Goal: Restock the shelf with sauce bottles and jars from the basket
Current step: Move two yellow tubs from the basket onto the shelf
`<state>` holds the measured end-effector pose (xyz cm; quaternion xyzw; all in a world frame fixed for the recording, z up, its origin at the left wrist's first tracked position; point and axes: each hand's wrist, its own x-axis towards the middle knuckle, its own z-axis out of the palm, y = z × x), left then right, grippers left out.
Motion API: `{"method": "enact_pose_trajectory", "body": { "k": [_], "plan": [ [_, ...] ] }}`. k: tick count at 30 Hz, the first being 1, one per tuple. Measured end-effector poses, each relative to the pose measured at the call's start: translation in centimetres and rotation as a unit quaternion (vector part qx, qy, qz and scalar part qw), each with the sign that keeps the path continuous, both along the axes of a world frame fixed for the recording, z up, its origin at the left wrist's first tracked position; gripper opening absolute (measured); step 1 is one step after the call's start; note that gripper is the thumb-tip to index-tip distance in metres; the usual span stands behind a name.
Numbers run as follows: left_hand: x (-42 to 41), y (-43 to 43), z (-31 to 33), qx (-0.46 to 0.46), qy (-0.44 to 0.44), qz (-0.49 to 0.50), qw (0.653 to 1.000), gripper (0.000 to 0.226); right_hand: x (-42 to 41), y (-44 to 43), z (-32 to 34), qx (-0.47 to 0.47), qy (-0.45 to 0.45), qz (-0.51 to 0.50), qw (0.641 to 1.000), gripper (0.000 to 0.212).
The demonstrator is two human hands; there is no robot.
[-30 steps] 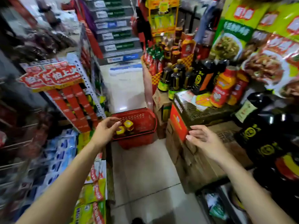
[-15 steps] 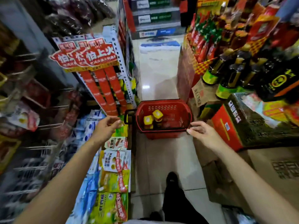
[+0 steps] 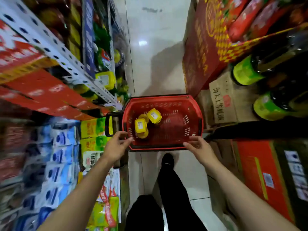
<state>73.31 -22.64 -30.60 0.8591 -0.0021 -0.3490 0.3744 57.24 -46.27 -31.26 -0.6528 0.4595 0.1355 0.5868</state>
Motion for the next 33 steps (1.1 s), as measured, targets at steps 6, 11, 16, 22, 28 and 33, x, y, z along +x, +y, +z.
{"method": "enact_pose_trajectory", "body": {
  "k": [6,11,16,22,28,33],
  "plan": [
    [3.5,-3.7,-15.0,-0.01,0.091,0.088,0.992,0.034,6.5,-1.5,-13.4,0.012,0.033,0.033,0.999,0.029],
    [6.0,-5.7,-28.6,0.013,0.035,0.126,0.991,0.067,11.7,-1.5,-26.2,-0.025,-0.011,0.026,0.999,0.046],
    [6.9,-6.4,-36.7,0.053,-0.028,0.12,0.991,0.116,16.7,0.1,-34.7,-0.17,-0.069,0.126,0.975,0.078],
    [7.4,-6.7,-40.5,0.087,-0.066,0.078,0.991,0.112,20.2,1.8,-39.3,-0.175,-0.108,0.143,0.968,0.096],
    [7.6,-6.5,-39.8,0.095,-0.056,0.105,0.988,0.113,20.2,1.0,-39.4,-0.194,-0.114,0.144,0.964,0.087],
    [7.7,-6.6,-36.8,0.083,-0.041,0.099,0.991,0.109,18.4,0.1,-36.9,-0.192,-0.097,0.135,0.967,0.085]
  ]
}}
